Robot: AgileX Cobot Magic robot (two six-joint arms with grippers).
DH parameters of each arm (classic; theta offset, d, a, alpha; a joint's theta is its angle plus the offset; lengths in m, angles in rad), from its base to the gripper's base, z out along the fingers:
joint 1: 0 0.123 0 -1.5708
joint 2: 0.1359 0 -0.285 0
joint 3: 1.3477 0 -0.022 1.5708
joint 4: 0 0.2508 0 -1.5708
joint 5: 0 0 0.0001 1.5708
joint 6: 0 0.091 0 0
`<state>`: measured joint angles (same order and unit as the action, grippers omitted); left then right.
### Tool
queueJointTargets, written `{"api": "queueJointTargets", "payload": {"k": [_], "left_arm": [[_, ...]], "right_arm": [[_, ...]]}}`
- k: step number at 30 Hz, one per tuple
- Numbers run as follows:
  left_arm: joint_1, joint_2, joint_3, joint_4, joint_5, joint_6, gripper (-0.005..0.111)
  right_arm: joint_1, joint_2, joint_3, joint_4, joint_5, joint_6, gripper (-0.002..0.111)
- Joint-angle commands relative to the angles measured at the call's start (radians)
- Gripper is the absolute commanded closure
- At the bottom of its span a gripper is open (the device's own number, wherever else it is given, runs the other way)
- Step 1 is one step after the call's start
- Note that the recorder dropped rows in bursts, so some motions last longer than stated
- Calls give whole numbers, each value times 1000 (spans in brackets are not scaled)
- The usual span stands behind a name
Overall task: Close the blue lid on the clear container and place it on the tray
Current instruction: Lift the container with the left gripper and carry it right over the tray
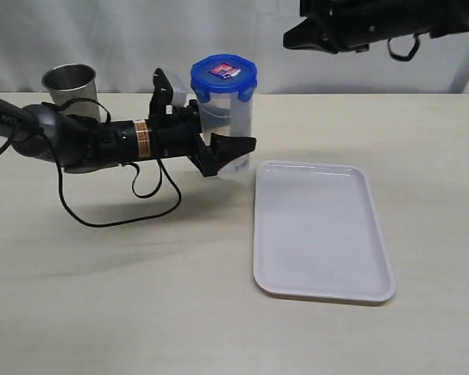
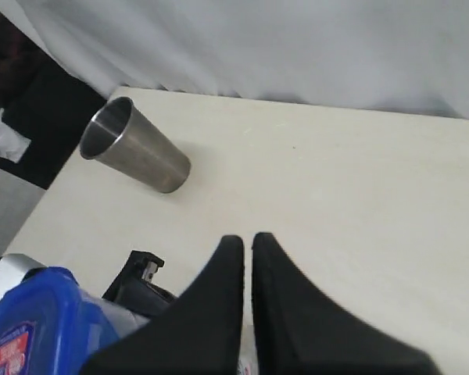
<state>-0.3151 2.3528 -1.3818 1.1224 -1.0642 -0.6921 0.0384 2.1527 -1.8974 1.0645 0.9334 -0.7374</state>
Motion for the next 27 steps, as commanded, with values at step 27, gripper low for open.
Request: {"api": "queueJointTargets", "payload": {"k": [27], "left_arm": [[-314, 112, -97, -220, 132, 139, 107]], "right_arm": [[-50, -167, 169, -46, 170, -17, 104]]}}
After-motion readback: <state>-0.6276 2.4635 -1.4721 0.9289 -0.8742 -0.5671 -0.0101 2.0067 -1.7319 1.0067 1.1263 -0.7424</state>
